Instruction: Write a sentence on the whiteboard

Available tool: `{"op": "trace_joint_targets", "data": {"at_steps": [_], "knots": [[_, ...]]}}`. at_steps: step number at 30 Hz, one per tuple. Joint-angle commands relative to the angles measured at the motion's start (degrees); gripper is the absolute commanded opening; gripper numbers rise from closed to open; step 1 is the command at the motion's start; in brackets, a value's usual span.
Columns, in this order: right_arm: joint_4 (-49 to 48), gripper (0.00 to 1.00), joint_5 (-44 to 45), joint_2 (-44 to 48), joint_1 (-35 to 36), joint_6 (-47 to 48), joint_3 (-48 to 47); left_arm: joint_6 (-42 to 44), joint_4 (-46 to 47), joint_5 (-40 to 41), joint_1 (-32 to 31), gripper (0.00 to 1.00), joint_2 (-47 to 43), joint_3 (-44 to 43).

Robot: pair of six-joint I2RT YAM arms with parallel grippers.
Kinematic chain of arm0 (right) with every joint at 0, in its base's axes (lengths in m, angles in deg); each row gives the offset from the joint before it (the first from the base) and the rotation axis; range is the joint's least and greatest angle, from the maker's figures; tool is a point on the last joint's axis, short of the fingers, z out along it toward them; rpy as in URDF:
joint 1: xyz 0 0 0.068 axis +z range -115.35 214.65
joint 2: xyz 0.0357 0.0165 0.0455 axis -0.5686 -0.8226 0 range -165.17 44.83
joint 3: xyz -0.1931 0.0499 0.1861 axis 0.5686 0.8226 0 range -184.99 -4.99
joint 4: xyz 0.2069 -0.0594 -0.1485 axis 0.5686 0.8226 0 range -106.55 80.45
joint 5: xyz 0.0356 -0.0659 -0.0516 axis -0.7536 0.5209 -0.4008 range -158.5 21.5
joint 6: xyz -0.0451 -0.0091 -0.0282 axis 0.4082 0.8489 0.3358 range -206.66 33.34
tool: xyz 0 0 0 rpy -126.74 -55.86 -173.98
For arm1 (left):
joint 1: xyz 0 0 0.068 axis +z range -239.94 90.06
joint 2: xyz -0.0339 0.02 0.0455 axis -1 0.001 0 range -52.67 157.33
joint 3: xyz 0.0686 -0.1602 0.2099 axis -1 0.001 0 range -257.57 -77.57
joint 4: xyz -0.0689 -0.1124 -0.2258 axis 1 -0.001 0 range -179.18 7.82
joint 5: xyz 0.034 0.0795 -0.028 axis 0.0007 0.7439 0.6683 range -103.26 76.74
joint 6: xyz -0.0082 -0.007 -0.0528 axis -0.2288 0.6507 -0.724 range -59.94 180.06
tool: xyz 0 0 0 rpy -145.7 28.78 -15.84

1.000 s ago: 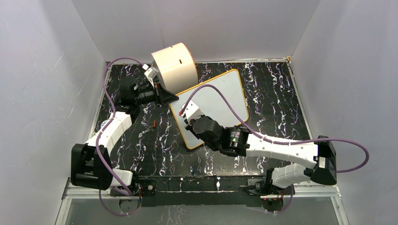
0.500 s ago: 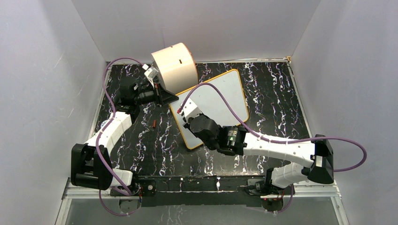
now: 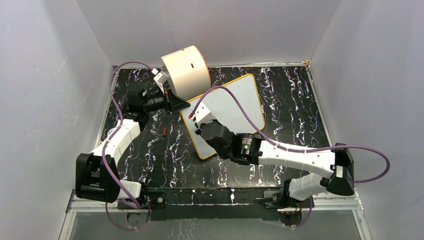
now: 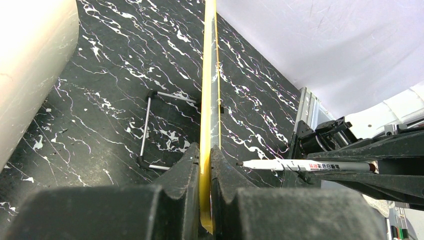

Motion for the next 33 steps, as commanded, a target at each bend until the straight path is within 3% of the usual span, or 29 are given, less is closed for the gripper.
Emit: {"op": "trace_joint_targets", "data": {"at_steps": [1, 33], "knots": [[-2.14, 0.00, 1.98, -0.34, 0.56, -0.24, -3.03, 1.38, -0.56, -0.32, 0.01, 0.00, -0.53, 0.14], [-2.84, 0.00, 3.90, -3.78, 1.41, 1.36, -5.78, 1.82, -0.61, -0.68, -0.07, 0.00, -1.25, 0.18]]}}
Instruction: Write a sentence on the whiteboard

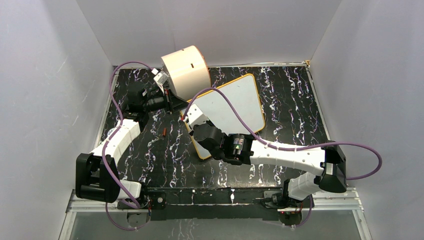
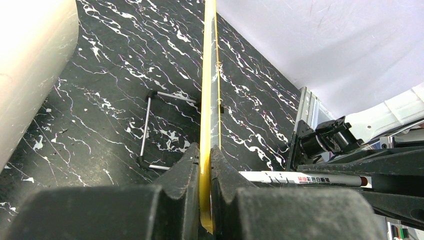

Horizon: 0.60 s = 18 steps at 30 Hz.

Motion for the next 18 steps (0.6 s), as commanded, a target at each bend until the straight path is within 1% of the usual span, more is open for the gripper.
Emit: {"op": "trace_joint_targets", "data": {"at_steps": [1, 18], "knots": [[-2.96, 0.00, 2.12, 0.89, 0.41, 0.73, -3.11, 1.73, -0.61, -0.43, -0.01, 0.00, -1.30, 0.14], [-5.04, 0.00, 1.00, 1.20, 0.41, 0.95, -2.40, 1.32, 0.03, -0.86, -0.08, 0.00, -0.80, 0.30]]}}
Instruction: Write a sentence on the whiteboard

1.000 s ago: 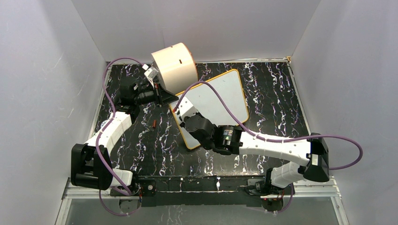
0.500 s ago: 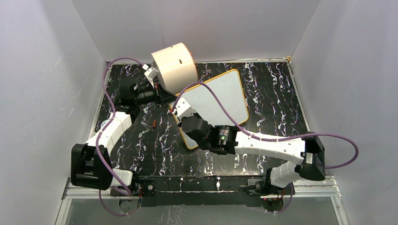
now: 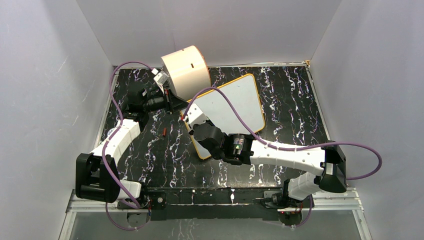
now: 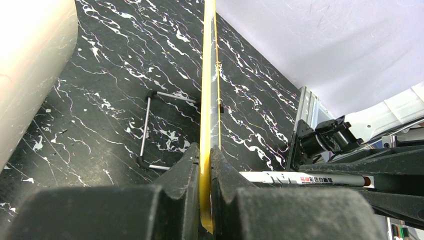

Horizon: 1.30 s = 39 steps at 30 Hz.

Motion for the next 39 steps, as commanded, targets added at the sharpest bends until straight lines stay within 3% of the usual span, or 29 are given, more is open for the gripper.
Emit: {"op": "trace_joint_targets", "data": {"at_steps": [1, 39], "knots": [[-3.46, 0.00, 0.68, 1.06, 0.43, 0.47, -2.53, 1.22, -0.06, -0.60, -0.08, 0.00, -0.77, 0.31], [-4.40, 0.00, -0.51, -2.75, 0.41, 3.00, -5.83, 1.79, -0.30, -0.77, -0.52, 0.00, -0.95, 0.24]]}}
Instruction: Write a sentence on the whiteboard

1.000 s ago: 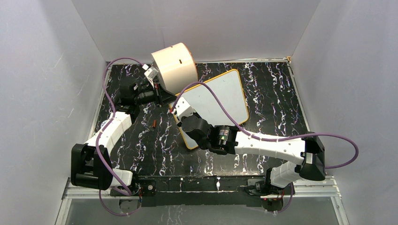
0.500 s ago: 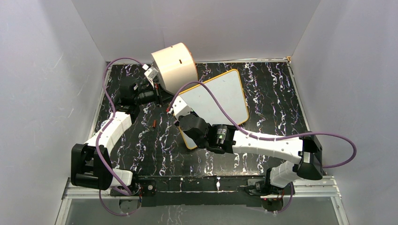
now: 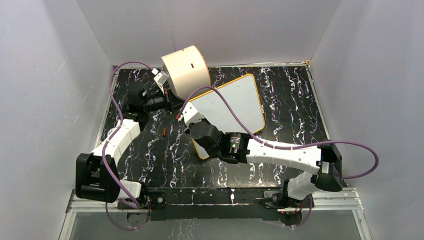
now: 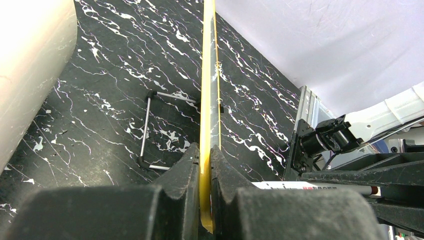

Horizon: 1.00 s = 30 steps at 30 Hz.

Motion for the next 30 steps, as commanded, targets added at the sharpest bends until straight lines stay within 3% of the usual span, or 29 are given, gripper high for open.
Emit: {"op": "trace_joint_targets", "data": {"at_steps": [1, 15, 30], "knots": [[-3.03, 0.00, 0.43, -0.68, 0.37, 0.68, -3.24, 1.57, -0.39, -0.63, -0.30, 0.00, -0.93, 0.23], [-0.36, 0.00, 1.17, -2.35, 0.43, 0.14, -4.33, 1.60, -0.39, -0.71, -0.34, 0.00, -1.02, 0.23], [10.65, 0.00, -1.14, -4.49, 0.37, -5.80, -7.54, 1.78, -0.54, -0.66, -0.30, 0.00, -0.93, 0.23]]}}
